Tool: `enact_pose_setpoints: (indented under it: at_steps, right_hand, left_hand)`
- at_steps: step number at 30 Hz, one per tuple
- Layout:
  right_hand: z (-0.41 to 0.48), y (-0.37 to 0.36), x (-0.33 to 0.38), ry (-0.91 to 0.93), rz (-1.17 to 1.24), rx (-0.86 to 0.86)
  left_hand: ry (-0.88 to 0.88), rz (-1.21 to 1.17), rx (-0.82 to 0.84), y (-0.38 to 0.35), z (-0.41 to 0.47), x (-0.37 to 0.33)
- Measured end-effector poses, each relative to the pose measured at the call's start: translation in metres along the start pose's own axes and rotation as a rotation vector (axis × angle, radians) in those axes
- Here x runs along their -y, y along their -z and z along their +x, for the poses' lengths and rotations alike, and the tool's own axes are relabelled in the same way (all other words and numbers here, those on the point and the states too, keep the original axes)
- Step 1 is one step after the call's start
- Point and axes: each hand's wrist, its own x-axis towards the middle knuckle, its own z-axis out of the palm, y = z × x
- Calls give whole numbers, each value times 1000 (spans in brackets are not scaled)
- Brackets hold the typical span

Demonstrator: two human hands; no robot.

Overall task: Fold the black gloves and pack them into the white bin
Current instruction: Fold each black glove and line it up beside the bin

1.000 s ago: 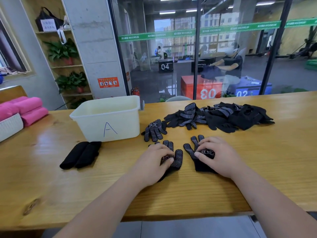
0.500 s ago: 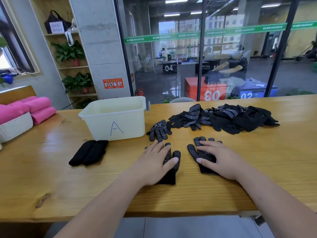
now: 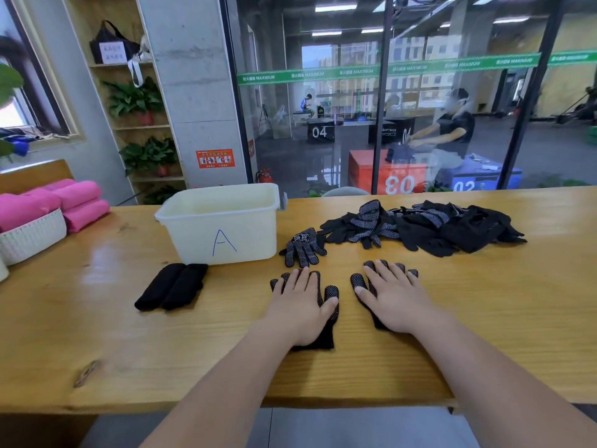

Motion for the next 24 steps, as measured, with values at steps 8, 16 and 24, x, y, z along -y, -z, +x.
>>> enact_pose_setpoints:
  at_steps: [8,16,24]
  right_hand:
    - [-11,1,10,-31,-58,46]
    - [-53,-5,23,78,-57,59]
    - [-49,-4,36,118,133,-173]
  left_hand:
    - [33,43,-1,3,-4,11]
    - [-31,56,10,-2,-36,34]
    - [4,-69,-149,7,-40,31]
